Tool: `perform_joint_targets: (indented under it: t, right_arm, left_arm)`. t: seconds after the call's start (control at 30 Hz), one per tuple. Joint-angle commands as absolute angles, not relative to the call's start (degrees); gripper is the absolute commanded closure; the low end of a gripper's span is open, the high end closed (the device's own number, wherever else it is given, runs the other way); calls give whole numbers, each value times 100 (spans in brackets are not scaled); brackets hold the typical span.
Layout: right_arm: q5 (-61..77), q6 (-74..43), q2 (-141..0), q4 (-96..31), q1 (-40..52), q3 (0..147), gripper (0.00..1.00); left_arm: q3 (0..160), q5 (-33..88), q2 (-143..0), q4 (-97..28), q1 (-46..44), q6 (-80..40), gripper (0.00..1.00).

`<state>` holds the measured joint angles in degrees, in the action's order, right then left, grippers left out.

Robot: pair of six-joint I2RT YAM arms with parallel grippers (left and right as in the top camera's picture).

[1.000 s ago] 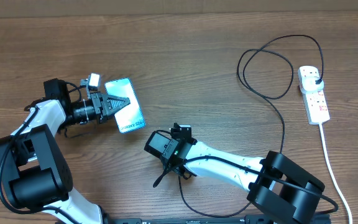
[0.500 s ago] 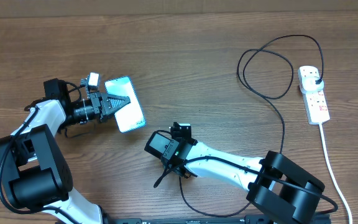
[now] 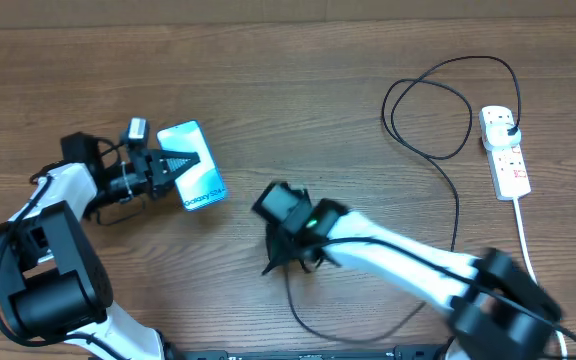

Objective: Plug charger to phone and switch on socket
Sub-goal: 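Grasp the USB-C plug with the right gripper and lift it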

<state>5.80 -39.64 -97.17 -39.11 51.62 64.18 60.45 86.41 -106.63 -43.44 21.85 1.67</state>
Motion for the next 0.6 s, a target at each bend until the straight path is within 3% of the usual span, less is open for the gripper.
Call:
perform_joint_targets:
  t: [0.0,0.17,0.57]
  right_arm:
    - [2823,-2628,-9052,-3422,4829,6608,96]
    - [4372,-1975,-8949,-2810,4569,6584,96]
    - [4125,-2244,-8949,-2451,4567,6543,96]
  left_arm:
    - [6047,9050,-10519,-4525,2488,174,96]
    - [6047,9052,-10519,-4873,2630,172,96]
    - [6058,9050,-10519,-4919,2206,-25,96]
